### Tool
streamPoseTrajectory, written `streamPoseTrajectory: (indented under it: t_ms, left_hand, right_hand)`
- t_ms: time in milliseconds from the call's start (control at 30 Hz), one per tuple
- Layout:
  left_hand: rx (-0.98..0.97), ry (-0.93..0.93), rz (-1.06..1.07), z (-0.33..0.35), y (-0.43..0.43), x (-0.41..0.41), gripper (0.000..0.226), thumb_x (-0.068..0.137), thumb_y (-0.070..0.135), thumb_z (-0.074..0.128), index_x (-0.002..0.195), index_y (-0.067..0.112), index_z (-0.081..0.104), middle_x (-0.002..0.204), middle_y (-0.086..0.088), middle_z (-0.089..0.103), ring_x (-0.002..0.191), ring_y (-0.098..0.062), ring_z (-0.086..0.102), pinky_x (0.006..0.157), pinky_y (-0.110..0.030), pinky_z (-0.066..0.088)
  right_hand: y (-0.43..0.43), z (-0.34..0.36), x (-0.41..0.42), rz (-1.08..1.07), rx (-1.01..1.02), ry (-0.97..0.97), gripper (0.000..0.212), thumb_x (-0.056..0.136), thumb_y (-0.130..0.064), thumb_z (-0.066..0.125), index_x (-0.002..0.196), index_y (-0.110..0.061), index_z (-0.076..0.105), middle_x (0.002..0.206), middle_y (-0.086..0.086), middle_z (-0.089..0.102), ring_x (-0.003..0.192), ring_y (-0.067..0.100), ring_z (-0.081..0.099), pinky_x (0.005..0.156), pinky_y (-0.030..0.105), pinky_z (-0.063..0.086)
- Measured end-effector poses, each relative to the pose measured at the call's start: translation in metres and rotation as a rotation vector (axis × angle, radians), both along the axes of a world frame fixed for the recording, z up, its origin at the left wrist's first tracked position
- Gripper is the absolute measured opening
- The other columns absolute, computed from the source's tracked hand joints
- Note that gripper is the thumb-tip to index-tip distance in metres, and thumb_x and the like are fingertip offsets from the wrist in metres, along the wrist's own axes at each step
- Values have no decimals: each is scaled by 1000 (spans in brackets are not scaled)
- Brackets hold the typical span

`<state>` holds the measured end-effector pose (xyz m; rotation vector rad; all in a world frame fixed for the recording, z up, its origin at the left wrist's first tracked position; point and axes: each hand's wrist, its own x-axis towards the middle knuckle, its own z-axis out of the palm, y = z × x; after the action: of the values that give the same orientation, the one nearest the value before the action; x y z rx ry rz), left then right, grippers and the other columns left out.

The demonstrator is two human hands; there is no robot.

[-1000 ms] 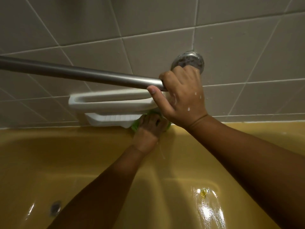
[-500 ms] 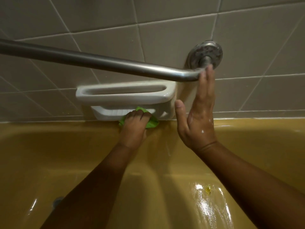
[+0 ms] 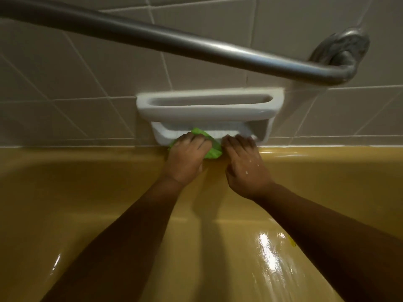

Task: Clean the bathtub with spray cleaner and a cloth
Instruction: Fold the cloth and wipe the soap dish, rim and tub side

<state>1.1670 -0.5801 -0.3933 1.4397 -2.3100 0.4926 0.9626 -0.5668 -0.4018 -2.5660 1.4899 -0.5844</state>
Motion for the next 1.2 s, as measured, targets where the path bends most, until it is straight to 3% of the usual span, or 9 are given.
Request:
streamPoseTrajectory:
  t_ms: [133,367,467,533,633,800,933,1033,1200]
  left_hand:
    - [51,15,57,10,5,35,50,61,7,80,109,14,69,102,-7,67,94,-32,61,75,-39,51]
    - [209,293,70,24,20,44,26,82,21,79,106,17,71,104,-2,66,99,-27,60,73,-39,53]
    - [366,624,79,32,45,54,20,91,19,72,111,15,71,106,0,65,99,-22,60,82,-28,44]
    - [550,861,83,40,69,59,23,94,18,71,116,26,68,112,3,69,103,-16,64,87,-26,45]
    - [668,1105,72,49,99,66,22,93,26,69,102,43,60,104,10,69,100,-12,67,90,-37,55]
    - [657,1100,64,55,129,70,24,93,16,72,103,35,62,104,17,67,101,-7,63,93,-38,53]
    - [572,1053,101,61,144,73,26,92,13,73,108,31,64,110,15,66,106,-7,62,92,-31,51]
    - [431,893,145,65,155,75,26,88,11,76,101,30,64,103,25,60,107,-7,52,92,-27,43]
    - [256,891,562,46,183,51,28,90,28,73,116,33,64,122,19,53,121,-15,38,100,-45,44]
  right_hand:
    - [3,1,27,17,22,31,77,77,-23,40,151,-3,47,153,18,49,144,43,40,125,60,19]
    - [15,24,74,-79,304,-255,66,97,-20,57,159,-18,33,165,2,35,158,19,12,128,46,-11]
    - [31,46,79,-30,478,-462,42,104,-29,58,146,-26,48,148,-7,51,141,0,30,129,47,9]
    - [48,57,82,95,553,-655,40,103,-21,62,140,-30,51,138,-14,57,129,-8,44,120,30,33]
    - [69,65,81,163,581,-706,44,100,-13,67,139,-28,54,134,-15,60,130,-6,49,102,7,38]
    - [86,65,75,169,564,-603,42,93,-22,77,129,-24,55,125,-14,62,124,-8,51,98,6,37]
    - [91,65,71,194,598,-513,22,91,-35,77,110,-30,67,111,-11,67,114,5,58,99,30,45]
    - [96,68,72,198,547,-409,9,91,-46,71,92,-38,66,106,-16,59,110,3,49,92,22,40]
    - [119,63,87,104,297,-426,14,97,-39,68,96,-26,63,86,-11,66,79,11,63,67,38,53]
